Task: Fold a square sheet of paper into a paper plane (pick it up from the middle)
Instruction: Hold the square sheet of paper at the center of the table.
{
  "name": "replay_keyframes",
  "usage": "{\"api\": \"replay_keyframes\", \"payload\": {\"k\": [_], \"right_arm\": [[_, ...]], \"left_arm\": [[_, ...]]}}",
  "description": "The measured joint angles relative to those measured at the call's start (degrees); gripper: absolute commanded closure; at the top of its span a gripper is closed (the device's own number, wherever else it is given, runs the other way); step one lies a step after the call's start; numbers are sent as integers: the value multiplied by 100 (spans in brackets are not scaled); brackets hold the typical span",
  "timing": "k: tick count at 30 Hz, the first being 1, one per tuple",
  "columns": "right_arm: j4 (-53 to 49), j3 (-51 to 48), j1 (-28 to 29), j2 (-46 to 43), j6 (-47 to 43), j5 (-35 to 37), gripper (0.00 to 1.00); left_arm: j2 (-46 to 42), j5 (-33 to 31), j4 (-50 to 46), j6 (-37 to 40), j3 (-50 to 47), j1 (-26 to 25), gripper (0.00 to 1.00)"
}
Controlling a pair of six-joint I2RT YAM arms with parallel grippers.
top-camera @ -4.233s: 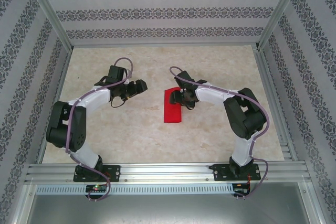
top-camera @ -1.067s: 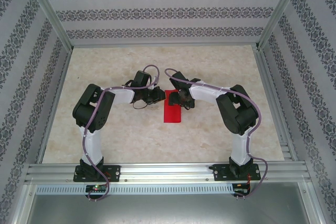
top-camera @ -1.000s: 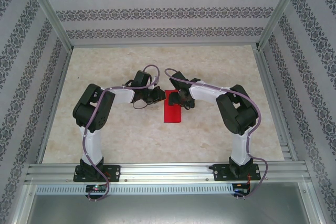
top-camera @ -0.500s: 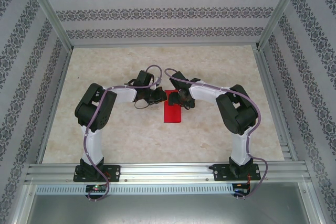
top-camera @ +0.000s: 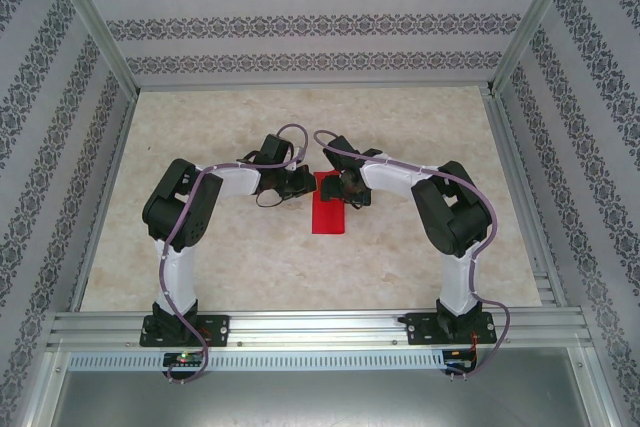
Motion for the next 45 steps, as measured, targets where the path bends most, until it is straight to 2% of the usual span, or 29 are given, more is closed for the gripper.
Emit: {"api": "replay_keyframes", "payload": {"k": [17, 30, 39, 41, 45], "right_arm": [[0, 2, 0, 9, 0, -4, 18], [0, 2, 0, 0, 4, -17, 18], [496, -420, -210, -568, 70, -658, 18], [603, -601, -282, -741, 114, -813, 21], [669, -1016, -415, -1333, 214, -986, 34]], "left_arm": [[234, 199, -223, 44, 214, -4, 96], [345, 87, -968, 201, 629, -35, 98], [396, 61, -1217, 337, 776, -37, 99], [398, 59, -1224, 361, 785, -37, 99], [422, 59, -1285, 409, 826, -37, 99]]}}
